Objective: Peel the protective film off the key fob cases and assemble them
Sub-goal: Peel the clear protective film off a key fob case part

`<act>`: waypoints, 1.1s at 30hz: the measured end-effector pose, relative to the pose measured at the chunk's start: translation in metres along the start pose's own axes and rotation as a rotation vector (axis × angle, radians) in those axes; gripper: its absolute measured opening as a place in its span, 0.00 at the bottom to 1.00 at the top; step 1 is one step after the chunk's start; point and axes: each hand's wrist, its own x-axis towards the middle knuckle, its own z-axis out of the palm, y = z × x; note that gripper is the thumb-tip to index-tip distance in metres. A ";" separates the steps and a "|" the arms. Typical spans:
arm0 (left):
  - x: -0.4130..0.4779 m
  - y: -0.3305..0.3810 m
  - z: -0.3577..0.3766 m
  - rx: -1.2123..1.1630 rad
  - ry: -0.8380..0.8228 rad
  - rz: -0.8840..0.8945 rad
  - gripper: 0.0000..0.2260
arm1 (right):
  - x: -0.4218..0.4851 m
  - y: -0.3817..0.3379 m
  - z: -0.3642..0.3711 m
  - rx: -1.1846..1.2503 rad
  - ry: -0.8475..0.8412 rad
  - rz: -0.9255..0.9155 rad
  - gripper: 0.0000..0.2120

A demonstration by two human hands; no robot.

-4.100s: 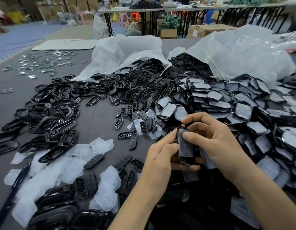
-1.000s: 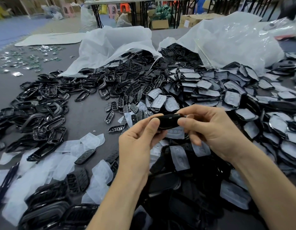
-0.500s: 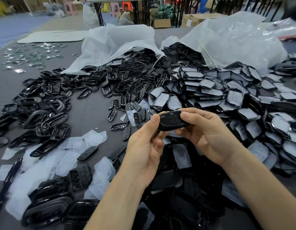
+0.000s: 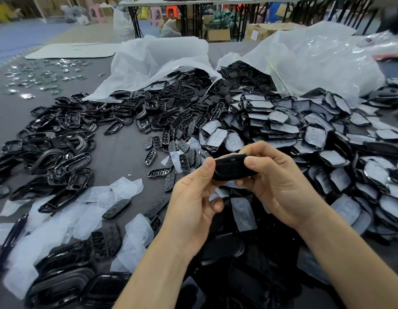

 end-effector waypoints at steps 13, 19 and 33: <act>0.007 0.010 -0.009 0.035 -0.188 0.022 0.18 | 0.002 -0.011 -0.012 -0.235 -0.105 -0.145 0.03; 0.007 0.007 -0.014 0.128 -0.165 0.080 0.07 | -0.001 -0.011 -0.010 -0.525 -0.103 -0.237 0.15; 0.004 -0.004 -0.010 0.869 0.086 0.505 0.21 | -0.003 -0.003 0.004 -0.537 0.042 -0.134 0.14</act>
